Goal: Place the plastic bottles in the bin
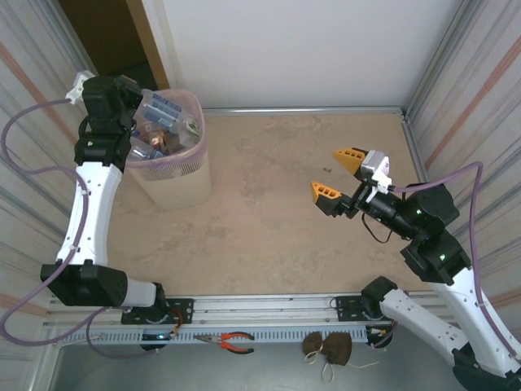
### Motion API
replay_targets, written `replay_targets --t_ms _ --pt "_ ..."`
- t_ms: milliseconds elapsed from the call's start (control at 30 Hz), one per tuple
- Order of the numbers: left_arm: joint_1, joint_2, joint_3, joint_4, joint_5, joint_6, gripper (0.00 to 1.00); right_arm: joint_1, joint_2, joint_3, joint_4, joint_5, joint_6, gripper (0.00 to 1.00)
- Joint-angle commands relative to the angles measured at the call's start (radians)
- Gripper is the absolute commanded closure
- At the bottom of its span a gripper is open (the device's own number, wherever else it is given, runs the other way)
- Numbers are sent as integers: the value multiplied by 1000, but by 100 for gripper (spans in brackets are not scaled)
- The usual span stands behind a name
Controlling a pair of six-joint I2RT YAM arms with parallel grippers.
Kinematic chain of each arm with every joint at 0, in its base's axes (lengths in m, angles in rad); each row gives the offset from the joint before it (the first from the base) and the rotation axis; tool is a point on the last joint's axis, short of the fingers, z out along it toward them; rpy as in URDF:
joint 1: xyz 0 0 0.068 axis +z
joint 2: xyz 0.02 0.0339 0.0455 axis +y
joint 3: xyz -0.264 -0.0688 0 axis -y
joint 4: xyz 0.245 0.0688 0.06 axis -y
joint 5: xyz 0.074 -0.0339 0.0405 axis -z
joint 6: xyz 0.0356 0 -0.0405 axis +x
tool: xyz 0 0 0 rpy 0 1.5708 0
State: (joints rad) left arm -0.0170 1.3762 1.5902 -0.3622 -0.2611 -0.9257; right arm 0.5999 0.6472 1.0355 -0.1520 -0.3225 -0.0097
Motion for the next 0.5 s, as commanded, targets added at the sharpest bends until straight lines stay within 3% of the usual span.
replay_targets --t_ms 0,300,467 --pt "32 4 23 -74 -75 -73 97 -1 1 0 36 -22 23 19" --pt "63 78 31 -161 -73 -84 83 5 3 -2 37 -19 29 19" --pt "62 74 13 -170 -17 -91 55 9 4 -8 37 -12 29 20"
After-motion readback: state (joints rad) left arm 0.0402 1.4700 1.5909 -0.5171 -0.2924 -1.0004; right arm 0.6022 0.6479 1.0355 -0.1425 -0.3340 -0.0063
